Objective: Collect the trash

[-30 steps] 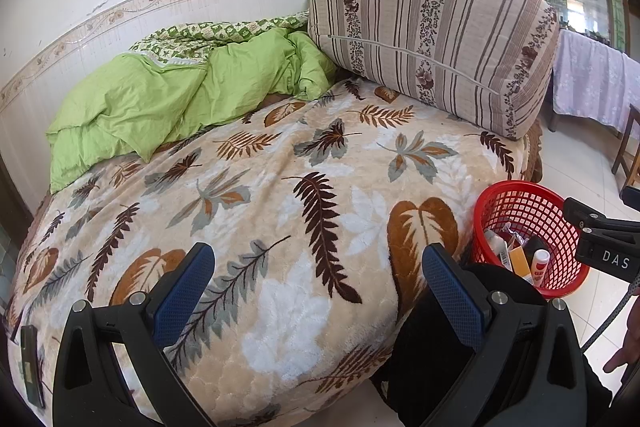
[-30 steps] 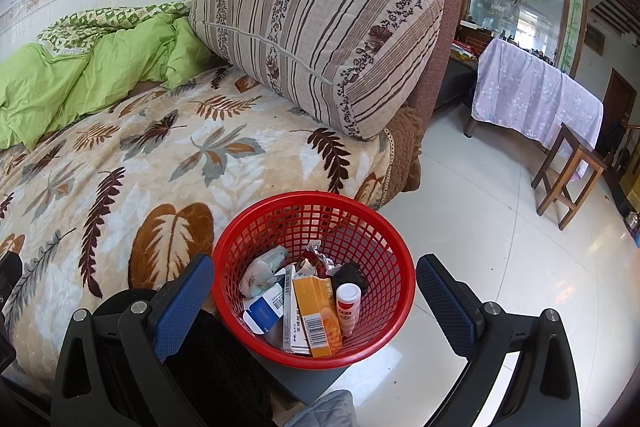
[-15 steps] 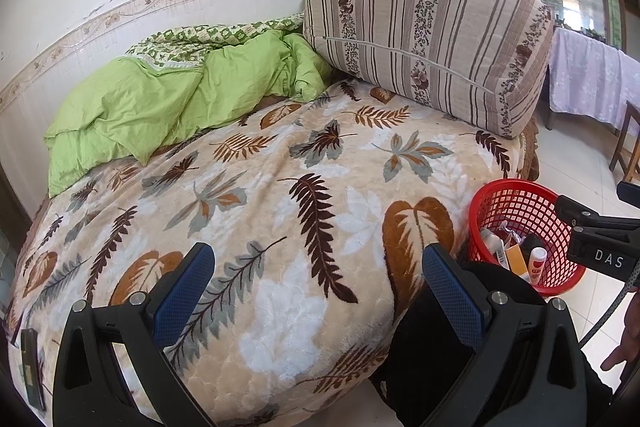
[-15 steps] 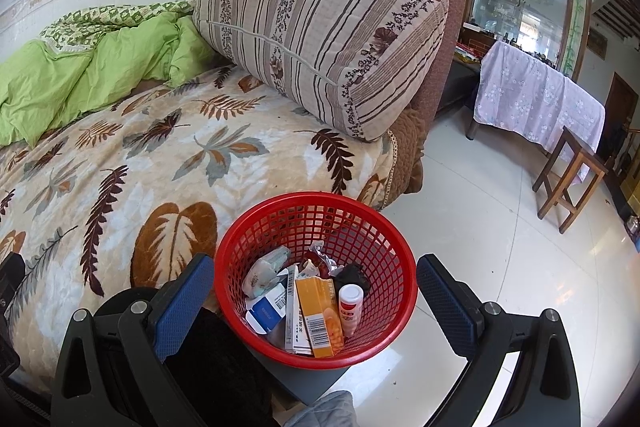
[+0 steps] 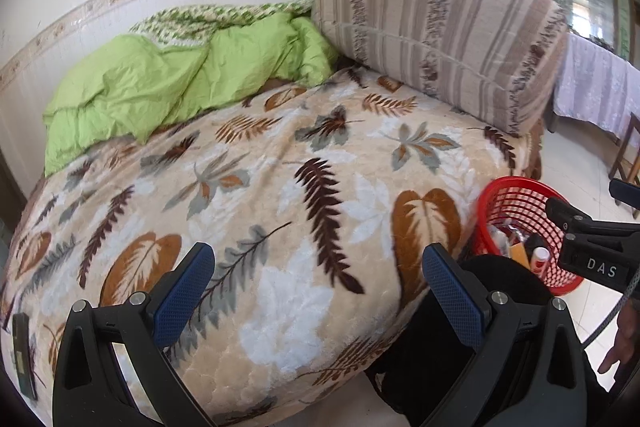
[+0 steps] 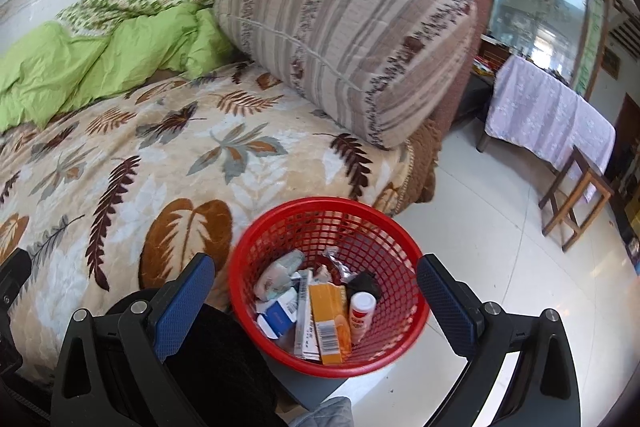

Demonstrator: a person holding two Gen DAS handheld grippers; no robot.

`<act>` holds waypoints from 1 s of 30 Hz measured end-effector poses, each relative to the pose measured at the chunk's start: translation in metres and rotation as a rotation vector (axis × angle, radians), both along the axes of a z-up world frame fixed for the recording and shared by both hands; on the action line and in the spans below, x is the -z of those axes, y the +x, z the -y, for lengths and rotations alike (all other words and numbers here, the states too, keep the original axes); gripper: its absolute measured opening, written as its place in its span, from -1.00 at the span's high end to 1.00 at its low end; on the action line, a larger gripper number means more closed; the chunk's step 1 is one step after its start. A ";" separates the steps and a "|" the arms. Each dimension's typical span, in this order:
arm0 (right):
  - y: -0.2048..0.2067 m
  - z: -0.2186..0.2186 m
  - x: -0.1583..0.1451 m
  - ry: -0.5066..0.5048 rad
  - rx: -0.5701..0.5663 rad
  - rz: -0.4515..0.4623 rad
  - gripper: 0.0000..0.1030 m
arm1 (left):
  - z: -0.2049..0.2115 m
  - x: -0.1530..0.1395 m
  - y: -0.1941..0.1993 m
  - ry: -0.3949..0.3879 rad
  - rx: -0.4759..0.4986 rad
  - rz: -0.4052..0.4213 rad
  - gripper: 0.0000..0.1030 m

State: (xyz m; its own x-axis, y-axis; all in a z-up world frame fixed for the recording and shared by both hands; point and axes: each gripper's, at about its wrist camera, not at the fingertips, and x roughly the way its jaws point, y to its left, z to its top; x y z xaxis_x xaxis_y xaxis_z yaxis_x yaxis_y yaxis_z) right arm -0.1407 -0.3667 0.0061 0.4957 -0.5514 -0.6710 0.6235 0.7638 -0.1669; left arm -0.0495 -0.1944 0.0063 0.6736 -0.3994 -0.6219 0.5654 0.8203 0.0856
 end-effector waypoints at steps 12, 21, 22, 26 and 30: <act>0.175 -0.089 0.043 0.158 -0.394 -0.103 -0.97 | -0.128 0.053 0.134 0.076 -0.547 -0.183 -1.00; 0.313 -0.142 0.106 0.253 -0.451 -0.123 -0.97 | -0.185 0.099 0.212 0.020 -0.650 -0.369 -1.00; 0.322 -0.143 0.112 0.259 -0.462 -0.117 -0.97 | -0.185 0.103 0.218 0.017 -0.652 -0.384 -1.00; 0.331 -0.153 0.123 0.210 -0.462 -0.127 -0.99 | -0.179 0.106 0.231 0.050 -0.653 -0.340 -1.00; 0.331 -0.147 0.125 0.254 -0.464 -0.105 -0.99 | -0.183 0.109 0.237 0.025 -0.668 -0.302 -1.00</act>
